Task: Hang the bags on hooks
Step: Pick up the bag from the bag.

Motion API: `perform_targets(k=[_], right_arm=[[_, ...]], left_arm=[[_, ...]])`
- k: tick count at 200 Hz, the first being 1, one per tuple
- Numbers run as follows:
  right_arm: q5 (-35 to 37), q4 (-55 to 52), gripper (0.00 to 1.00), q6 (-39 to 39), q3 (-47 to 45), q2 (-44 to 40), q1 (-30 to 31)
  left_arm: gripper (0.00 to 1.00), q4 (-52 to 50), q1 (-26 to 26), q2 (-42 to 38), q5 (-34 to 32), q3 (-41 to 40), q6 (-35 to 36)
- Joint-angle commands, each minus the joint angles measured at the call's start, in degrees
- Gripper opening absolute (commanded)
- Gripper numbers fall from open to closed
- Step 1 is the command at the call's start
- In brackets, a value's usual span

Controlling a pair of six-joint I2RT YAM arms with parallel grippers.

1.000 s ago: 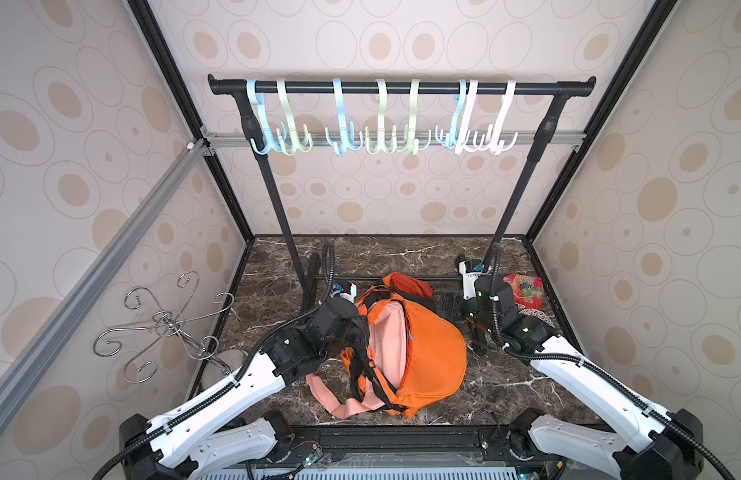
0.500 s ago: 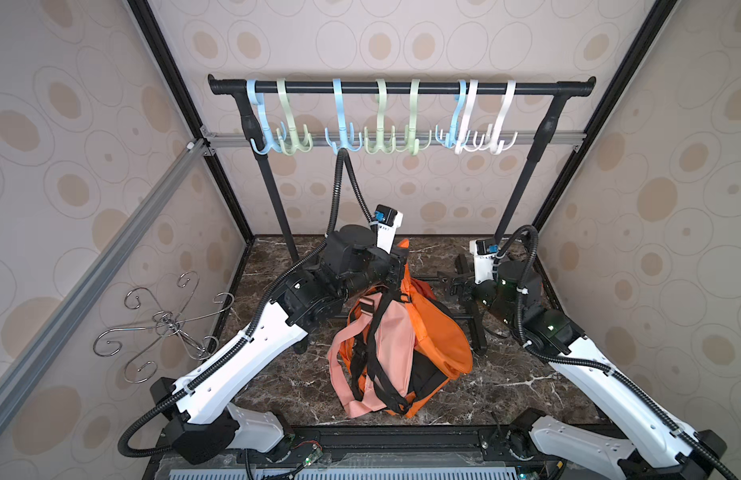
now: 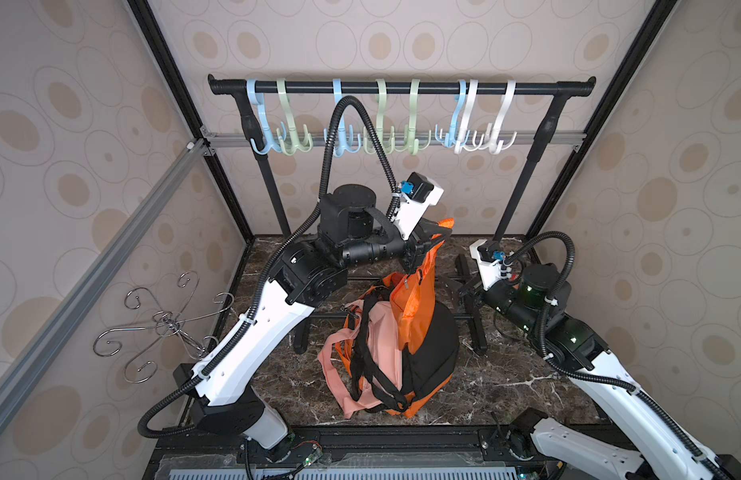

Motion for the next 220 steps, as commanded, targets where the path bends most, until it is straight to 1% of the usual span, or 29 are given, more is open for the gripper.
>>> perform_targets(k=[1, 13, 39, 61, 84, 101, 110, 121, 129, 144, 154, 165, 171, 184, 193, 210, 220], right_arm=[[-1.1, 2.0, 1.00, -4.7, 4.5, 0.8, 0.4], [-1.9, 1.7, 1.00, -6.2, 6.8, 1.6, 0.5], [-7.1, -3.1, 1.00, -8.0, 14.0, 5.7, 0.5], [-11.2, -2.0, 1.00, -6.9, 14.6, 8.2, 0.4], [-14.6, -1.5, 1.00, -4.9, 13.7, 10.2, 0.5], [-12.8, 4.6, 1.00, -2.6, 9.4, 10.1, 0.5], [-10.2, 8.3, 1.00, -1.9, 7.3, 10.2, 0.5], [-7.4, 9.9, 1.00, -1.9, 6.8, 11.0, 0.4], [-4.7, 10.4, 0.94, -1.5, 7.2, 11.8, 0.4], [-0.5, 12.5, 0.68, -0.8, 7.7, 12.6, 0.4], [2.9, 13.1, 0.46, -0.2, 8.5, 12.7, 0.4], [7.5, 13.7, 0.10, 0.3, 9.2, 12.3, 0.4], [10.1, 14.6, 0.00, 0.8, 9.3, 11.8, 0.4], [13.6, 15.7, 0.00, 1.0, 9.2, 10.1, 0.4], [14.8, 15.3, 0.00, 0.6, 9.3, 8.9, 0.4], [15.0, 12.5, 0.00, -0.2, 10.7, 7.2, 0.4], [15.1, 10.9, 0.00, -0.2, 11.6, 6.7, 0.4]], left_arm=[[0.00, -5.9, 0.0, 1.8, 6.0, 5.9, 4.6], [0.00, -6.8, 0.2, 1.7, 8.0, 6.5, 5.1], [0.00, -6.1, 0.8, 0.7, 11.9, 6.3, 4.6], [0.00, -3.2, 1.2, -0.8, 15.3, 5.2, 3.0], [0.00, 0.1, 1.6, -3.0, 16.1, 3.1, 1.8], [0.00, 2.0, 1.9, -4.5, 18.5, 1.3, 0.6], [0.00, 2.8, 2.0, -5.2, 19.7, 0.5, 0.0], [0.00, 3.1, 2.2, -6.0, 20.6, -0.5, -0.4], [0.00, 3.3, 2.3, -6.9, 20.8, -1.3, -0.5], [0.00, 3.8, 2.8, -9.2, 20.4, -4.6, -0.5], [0.00, 5.9, 3.3, -11.8, 19.9, -9.0, -1.3], [0.00, 9.0, 4.3, -15.2, 19.2, -15.3, -2.5], [0.00, 10.4, 5.1, -17.2, 17.9, -18.6, -2.8], [0.00, 11.2, 6.4, -21.1, 12.3, -24.4, -2.5], [0.00, 11.5, 7.4, -24.1, 7.7, -28.1, -2.1], [0.00, 12.1, 8.5, -28.5, -5.0, -34.1, -1.3], [0.05, 12.4, 8.7, -30.0, -11.2, -36.3, -0.5]])
